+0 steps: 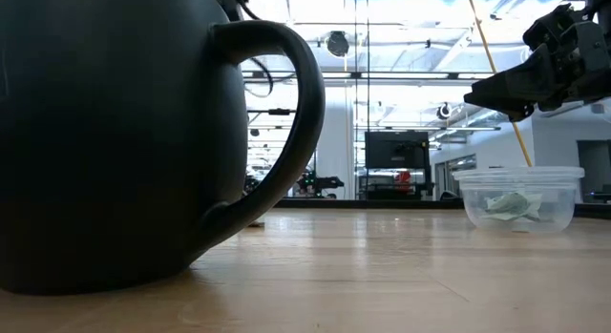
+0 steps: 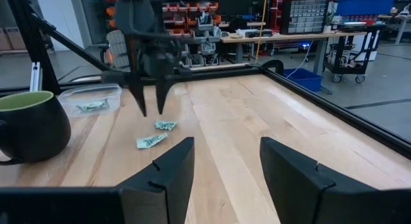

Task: Pick and place Stevia / Truvia into bins
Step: Put the white stevia packet into the rectangular transparent container

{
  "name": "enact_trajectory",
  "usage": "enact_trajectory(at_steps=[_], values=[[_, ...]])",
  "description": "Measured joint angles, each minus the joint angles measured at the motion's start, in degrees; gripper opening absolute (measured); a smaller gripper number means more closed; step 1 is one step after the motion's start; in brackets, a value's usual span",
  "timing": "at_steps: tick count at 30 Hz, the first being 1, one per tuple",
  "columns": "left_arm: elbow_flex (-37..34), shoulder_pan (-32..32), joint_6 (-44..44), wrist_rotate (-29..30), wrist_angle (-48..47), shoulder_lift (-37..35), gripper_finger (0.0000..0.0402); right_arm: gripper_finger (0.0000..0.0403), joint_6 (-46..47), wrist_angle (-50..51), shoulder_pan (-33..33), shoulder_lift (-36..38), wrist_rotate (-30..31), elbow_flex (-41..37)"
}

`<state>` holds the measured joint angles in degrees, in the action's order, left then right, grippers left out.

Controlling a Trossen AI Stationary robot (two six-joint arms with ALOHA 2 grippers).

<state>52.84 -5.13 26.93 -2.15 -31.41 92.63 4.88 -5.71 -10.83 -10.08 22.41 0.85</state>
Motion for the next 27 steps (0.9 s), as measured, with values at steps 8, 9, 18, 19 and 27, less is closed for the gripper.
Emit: enact_trajectory(at_steps=[8, 9, 18, 19, 27], values=[[0.0, -2.6, -1.5, -1.3, 1.1, 5.0, 0.0161, 0.0169, 0.0, 0.0, 0.0, -0.1, 0.0, 0.0], [0.0, -2.8, -2.0, -0.7, 1.4, 5.0, 0.0161, 0.0169, 0.0, 0.0, 0.0, -0.1, 0.0, 0.0], [0.1, -2.9, -1.5, 2.0, 1.4, 3.8, 0.0161, 0.0169, 0.0, 0.0, 0.0, -0.2, 0.0, 0.0], [0.1, -2.9, -1.4, 2.1, 1.4, 3.7, 0.0161, 0.0169, 0.0, 0.0, 0.0, -0.2, 0.0, 0.0], [2.8, -2.9, -6.1, 6.5, 1.1, 3.7, 0.0161, 0.0169, 0.0, 0.0, 0.0, -0.2, 0.0, 0.0]])
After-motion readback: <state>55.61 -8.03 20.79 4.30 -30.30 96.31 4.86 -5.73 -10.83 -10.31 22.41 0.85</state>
